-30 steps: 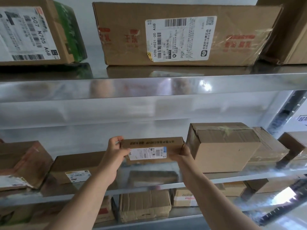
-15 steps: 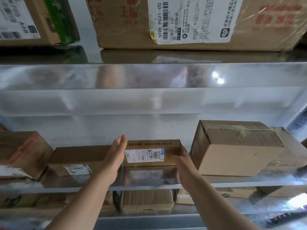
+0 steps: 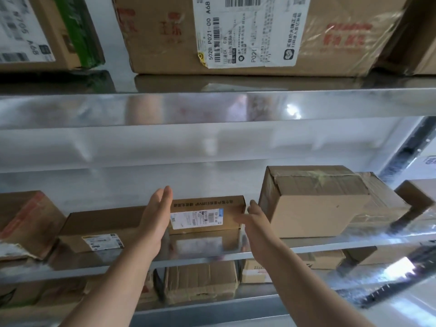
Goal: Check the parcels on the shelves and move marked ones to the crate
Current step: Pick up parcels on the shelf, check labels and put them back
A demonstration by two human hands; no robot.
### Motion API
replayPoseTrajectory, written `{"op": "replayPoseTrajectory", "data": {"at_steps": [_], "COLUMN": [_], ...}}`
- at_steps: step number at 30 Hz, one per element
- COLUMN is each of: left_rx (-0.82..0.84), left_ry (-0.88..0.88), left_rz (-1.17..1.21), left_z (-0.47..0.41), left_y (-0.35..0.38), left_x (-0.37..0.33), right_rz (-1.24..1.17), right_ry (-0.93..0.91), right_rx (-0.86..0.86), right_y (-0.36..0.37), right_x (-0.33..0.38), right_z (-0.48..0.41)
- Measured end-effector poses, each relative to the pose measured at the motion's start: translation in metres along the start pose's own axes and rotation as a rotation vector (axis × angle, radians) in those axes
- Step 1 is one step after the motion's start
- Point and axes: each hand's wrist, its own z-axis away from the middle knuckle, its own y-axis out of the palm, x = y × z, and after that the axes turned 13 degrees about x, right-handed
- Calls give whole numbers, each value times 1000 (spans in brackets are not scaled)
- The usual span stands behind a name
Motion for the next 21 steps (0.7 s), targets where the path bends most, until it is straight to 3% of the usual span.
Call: {"op": "replayPoseTrajectory", "data": {"at_steps": [5, 9, 15, 21], "left_rx": [-63, -46, 77, 99], "left_ry": [147, 266, 331, 229], "left_rz": [-358, -435, -238, -148], "left_z": [12, 27, 38, 27], "left_y": [11, 38, 97, 156], "left_x": [-11, -26, -61, -71], "right_rz": [-97, -117, 60, 411], "right_ry": [-91, -248, -505, -642], "right_rx": [-46, -102, -360, -602], "right_y": [5, -7, -56, -127], "right_x": [8, 18, 42, 53], "right_z": [43, 71, 108, 109]}}
